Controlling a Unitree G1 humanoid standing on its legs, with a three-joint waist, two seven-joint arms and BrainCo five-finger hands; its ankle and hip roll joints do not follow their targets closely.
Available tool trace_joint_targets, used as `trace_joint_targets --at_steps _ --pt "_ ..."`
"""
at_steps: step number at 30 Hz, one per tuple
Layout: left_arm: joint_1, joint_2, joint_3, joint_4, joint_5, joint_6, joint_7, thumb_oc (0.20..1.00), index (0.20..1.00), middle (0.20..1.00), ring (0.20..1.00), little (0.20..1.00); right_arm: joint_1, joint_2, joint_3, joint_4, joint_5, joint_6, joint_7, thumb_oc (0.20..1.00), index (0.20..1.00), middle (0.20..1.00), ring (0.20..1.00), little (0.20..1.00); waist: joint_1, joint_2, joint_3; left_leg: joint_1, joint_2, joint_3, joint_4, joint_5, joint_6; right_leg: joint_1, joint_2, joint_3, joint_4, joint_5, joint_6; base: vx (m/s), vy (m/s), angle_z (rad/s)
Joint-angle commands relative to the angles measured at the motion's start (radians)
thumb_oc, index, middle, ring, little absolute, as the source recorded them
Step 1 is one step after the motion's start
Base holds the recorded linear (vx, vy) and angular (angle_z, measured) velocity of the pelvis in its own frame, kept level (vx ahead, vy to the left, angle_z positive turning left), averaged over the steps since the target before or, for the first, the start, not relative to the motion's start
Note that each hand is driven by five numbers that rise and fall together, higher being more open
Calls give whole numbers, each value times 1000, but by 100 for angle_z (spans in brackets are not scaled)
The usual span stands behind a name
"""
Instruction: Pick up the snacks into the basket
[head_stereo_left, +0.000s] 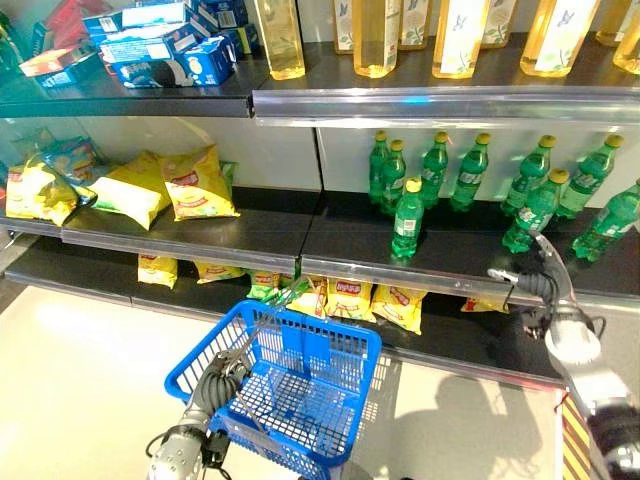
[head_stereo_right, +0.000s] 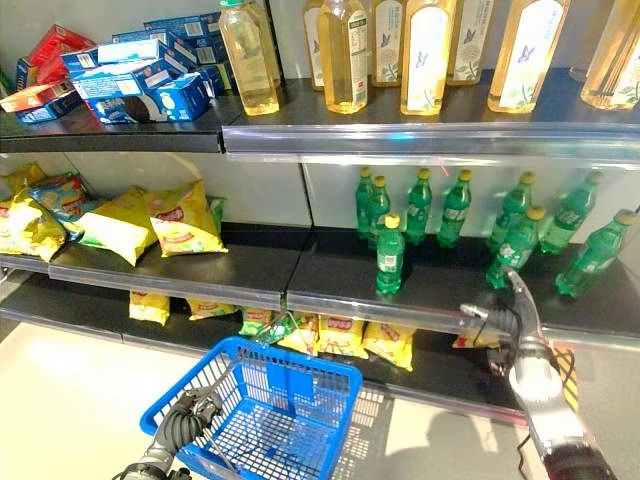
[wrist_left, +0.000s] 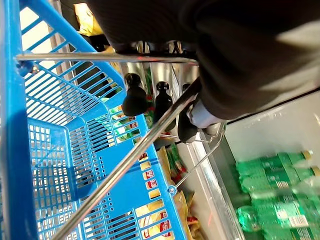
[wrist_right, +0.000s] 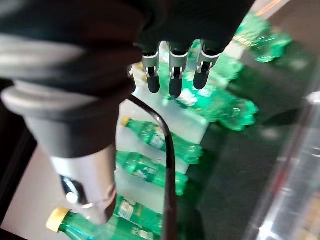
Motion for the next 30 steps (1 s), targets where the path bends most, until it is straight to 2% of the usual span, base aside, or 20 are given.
trace_joint_targets --at_steps 1,5,8,21,30 --pt "-76 37 10 -139 -63 -127 14 200 200 200 200 200 -169 -58 88 63 -4 -23 -1 1000 1000 1000 1000 1000 38 -2 -20 -15 29 -4 16 -6 -6 67 -13 -12 -66 -13 56 -26 11 -3" --pt "-91 48 -5 -151 -76 -124 14 200 200 200 200 200 -289 -40 155 149 25 -8 4 1000 1000 1000 1000 1000 53 0 -10 -25 24 -14 11 2 -6 51 -12 -7 -61 -9 58 -8 3 -1" --pt "-98 56 -17 -154 -73 -120 15 200 200 200 200 200 -344 -27 220 166 -7 10 23 1000 1000 1000 1000 1000 61 -1 -6 -34 23 -25 -2 12 -6 34 -12 -6 -53 -6 58 -7 -2 2" --pt "-100 65 -32 -173 -74 -119 8 200 200 200 200 200 -393 10 300 152 -35 16 58 1000 1000 1000 1000 1000 69 -6 3 -43 26 -32 -22 22 -2 8 -7 -5 -47 -2 57 0 -4 3" --pt "-94 81 -33 -194 -99 -122 -1 200 200 200 200 200 -485 -6 340 201 -41 22 52 1000 1000 1000 1000 1000 78 11 10 -51 23 -30 -25 29 -4 -21 -8 11 -29 -5 57 1 0 0"
